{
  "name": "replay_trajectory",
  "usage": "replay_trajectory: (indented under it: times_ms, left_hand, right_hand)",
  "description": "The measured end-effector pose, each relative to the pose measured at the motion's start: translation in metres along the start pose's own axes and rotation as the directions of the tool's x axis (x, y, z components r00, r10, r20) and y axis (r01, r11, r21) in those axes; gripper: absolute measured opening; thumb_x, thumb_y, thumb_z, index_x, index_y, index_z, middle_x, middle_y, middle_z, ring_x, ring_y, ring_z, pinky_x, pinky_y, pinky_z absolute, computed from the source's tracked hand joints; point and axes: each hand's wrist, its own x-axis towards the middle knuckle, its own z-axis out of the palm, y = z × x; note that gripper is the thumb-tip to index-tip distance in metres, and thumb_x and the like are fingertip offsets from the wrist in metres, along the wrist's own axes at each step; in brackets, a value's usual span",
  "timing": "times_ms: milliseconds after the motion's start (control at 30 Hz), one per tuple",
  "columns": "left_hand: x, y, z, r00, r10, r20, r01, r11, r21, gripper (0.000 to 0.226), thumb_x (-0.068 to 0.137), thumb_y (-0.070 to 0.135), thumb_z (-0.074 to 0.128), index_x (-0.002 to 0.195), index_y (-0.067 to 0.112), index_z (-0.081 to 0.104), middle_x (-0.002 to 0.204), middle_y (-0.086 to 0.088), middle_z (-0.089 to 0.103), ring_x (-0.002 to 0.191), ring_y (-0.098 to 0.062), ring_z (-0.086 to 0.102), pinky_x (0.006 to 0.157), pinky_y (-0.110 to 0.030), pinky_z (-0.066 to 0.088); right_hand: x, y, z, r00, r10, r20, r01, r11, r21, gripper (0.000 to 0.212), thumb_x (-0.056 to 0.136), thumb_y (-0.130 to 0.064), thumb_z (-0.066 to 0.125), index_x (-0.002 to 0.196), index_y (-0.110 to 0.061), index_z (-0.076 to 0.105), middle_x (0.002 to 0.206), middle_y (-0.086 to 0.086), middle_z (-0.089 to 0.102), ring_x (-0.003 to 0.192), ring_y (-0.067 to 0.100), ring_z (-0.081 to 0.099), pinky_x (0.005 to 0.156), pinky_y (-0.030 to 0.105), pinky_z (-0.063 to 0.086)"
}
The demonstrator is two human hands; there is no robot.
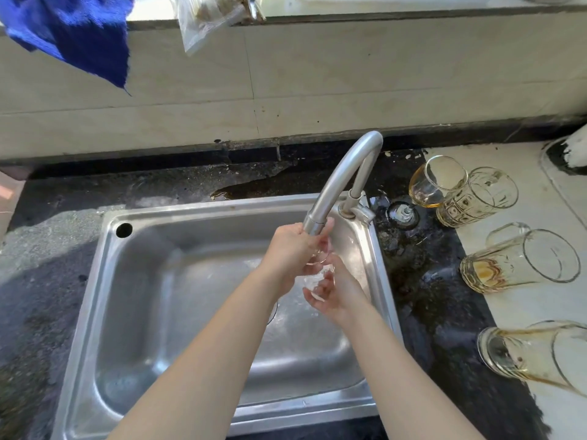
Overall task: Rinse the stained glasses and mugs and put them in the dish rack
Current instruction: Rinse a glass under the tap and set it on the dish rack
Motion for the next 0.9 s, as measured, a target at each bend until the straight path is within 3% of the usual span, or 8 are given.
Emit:
replay_trajectory:
  times_ms: [167, 300, 433, 500, 600, 700, 800, 900]
  left_hand:
    - [0.0, -0.004, 0.012, 0.984, 0.159, -0.083, -0.149, 0.982, 0.12, 0.034, 0.084, 0.032, 0.071, 0.059, 0.017, 0.054, 0.054, -0.001, 0.056, 0.045, -0.015, 0.051, 0.04, -0.02, 0.04]
    - [-0.002, -0.004, 0.017, 0.885, 0.406, -0.229, -0.312, 0.881, 0.356, 0.036, 0.076, 0.033, 0.066, 0.054, 0.008, 0.052, 0.05, -0.012, 0.057, 0.052, -0.032, 0.056, 0.059, -0.046, 0.056]
    - [-0.004, 0.001, 0.008, 0.836, 0.492, -0.241, -0.342, 0.812, 0.473, 0.033, 0.074, 0.036, 0.058, 0.06, 0.006, 0.054, 0.055, -0.015, 0.058, 0.057, -0.036, 0.058, 0.061, -0.047, 0.052]
    - [-0.005, 0.003, -0.002, 0.877, 0.428, -0.219, -0.282, 0.826, 0.488, 0.033, 0.073, 0.035, 0.054, 0.063, 0.004, 0.057, 0.052, -0.01, 0.056, 0.052, -0.029, 0.052, 0.054, -0.038, 0.046]
    - [-0.009, 0.006, -0.017, 0.963, 0.134, -0.233, -0.112, 0.988, 0.104, 0.013, 0.08, 0.019, 0.056, 0.074, 0.007, 0.059, 0.059, -0.007, 0.049, 0.049, -0.018, 0.039, 0.045, -0.023, 0.033]
    - [-0.019, 0.004, -0.031, 0.978, -0.156, -0.135, 0.138, 0.981, -0.135, 0.012, 0.084, 0.021, 0.058, 0.084, 0.01, 0.056, 0.067, -0.007, 0.053, 0.047, -0.016, 0.047, 0.044, -0.019, 0.039]
    - [-0.029, -0.002, -0.046, 0.966, -0.258, 0.016, 0.258, 0.965, -0.045, 0.011, 0.087, 0.019, 0.06, 0.086, 0.009, 0.056, 0.063, -0.008, 0.062, 0.046, -0.017, 0.056, 0.044, -0.019, 0.044]
    - [-0.034, -0.009, -0.052, 0.987, -0.148, 0.061, 0.135, 0.973, 0.187, 0.004, 0.084, 0.006, 0.063, 0.081, 0.003, 0.063, 0.059, -0.008, 0.062, 0.047, -0.016, 0.061, 0.044, -0.019, 0.041]
  right_hand:
    - [0.005, -0.003, -0.002, 0.999, -0.012, -0.038, 0.012, 1.0, -0.012, 0.024, 0.094, -0.032, 0.054, 0.083, -0.011, 0.054, 0.038, -0.004, 0.032, 0.045, 0.014, 0.031, 0.057, 0.033, 0.055]
    - [-0.001, -0.004, 0.006, 0.999, -0.016, 0.044, 0.016, 1.0, 0.016, 0.027, 0.099, -0.024, 0.043, 0.074, -0.014, 0.046, 0.043, -0.002, 0.028, 0.04, 0.013, 0.03, 0.051, 0.028, 0.051]
    - [-0.005, -0.009, 0.015, 0.996, -0.075, 0.047, 0.074, 0.997, 0.021, 0.03, 0.097, -0.028, 0.049, 0.069, -0.017, 0.044, 0.042, -0.003, 0.027, 0.039, 0.012, 0.03, 0.053, 0.029, 0.052]
    - [-0.007, -0.014, 0.017, 0.991, -0.121, 0.049, 0.119, 0.992, 0.045, 0.032, 0.098, -0.031, 0.049, 0.069, -0.018, 0.043, 0.042, -0.004, 0.026, 0.043, 0.013, 0.03, 0.058, 0.032, 0.052]
    - [-0.01, -0.02, 0.02, 0.972, -0.225, 0.067, 0.223, 0.974, 0.039, 0.034, 0.097, -0.024, 0.045, 0.065, -0.021, 0.035, 0.045, -0.005, 0.023, 0.046, 0.014, 0.028, 0.059, 0.031, 0.045]
    - [-0.014, -0.025, 0.023, 0.93, -0.358, 0.088, 0.358, 0.934, 0.016, 0.037, 0.094, -0.017, 0.043, 0.058, -0.02, 0.031, 0.048, -0.005, 0.025, 0.052, 0.013, 0.026, 0.061, 0.029, 0.037]
    - [-0.014, -0.026, 0.026, 0.882, -0.446, 0.153, 0.439, 0.895, 0.078, 0.038, 0.095, -0.012, 0.041, 0.058, -0.019, 0.032, 0.057, -0.004, 0.029, 0.058, 0.012, 0.03, 0.067, 0.027, 0.035]
    - [-0.013, -0.025, 0.03, 0.872, -0.426, 0.241, 0.425, 0.903, 0.061, 0.029, 0.092, -0.015, 0.044, 0.064, -0.02, 0.042, 0.069, -0.003, 0.039, 0.072, 0.013, 0.039, 0.078, 0.032, 0.039]
